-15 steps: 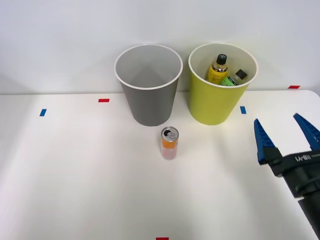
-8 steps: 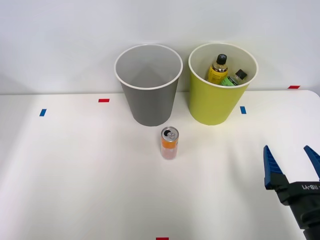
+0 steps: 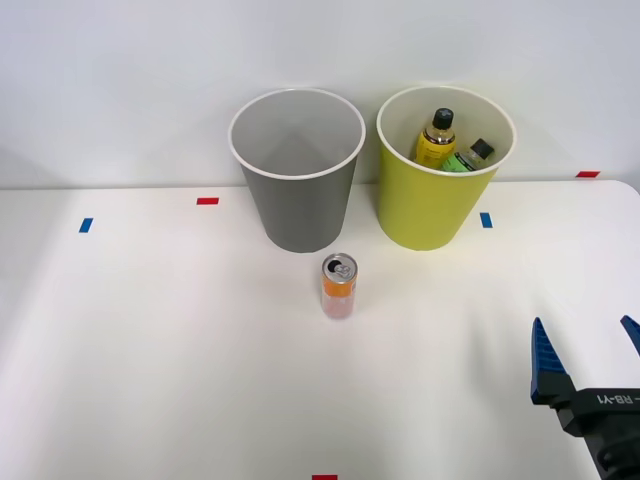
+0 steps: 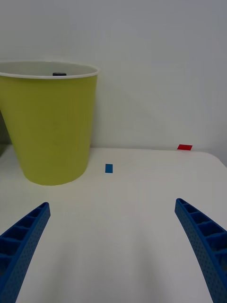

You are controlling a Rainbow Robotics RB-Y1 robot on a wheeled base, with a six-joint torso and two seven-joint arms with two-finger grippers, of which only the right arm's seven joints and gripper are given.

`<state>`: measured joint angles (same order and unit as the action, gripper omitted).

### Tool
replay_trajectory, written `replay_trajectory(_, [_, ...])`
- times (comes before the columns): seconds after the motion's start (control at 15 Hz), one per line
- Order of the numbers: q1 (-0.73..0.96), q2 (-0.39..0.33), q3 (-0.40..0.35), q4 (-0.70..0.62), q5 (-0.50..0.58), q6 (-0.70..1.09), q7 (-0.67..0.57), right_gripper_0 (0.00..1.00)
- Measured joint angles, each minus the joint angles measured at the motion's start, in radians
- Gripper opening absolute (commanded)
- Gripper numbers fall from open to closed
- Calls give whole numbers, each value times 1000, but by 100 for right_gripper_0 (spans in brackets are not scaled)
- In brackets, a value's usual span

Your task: Put cans in the gray bin, plastic bottles in the light green bin

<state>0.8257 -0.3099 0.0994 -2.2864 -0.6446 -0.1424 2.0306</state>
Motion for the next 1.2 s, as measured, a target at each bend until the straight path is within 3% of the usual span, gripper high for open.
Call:
replay_trajectory(0.33, [-7,133,11,27,104,20,-11,90])
replay_trajectory(0.6, [-8,124,26,33,152,17,-36,90])
replay_trajectory(0.8, [14,120,51,33,277,-24,-233,90])
replay_trajectory(1.07, [32,85,108,147,395,-276,-379,91])
replay_trajectory(1.2, [34,63,129,243,455,-422,-398,99])
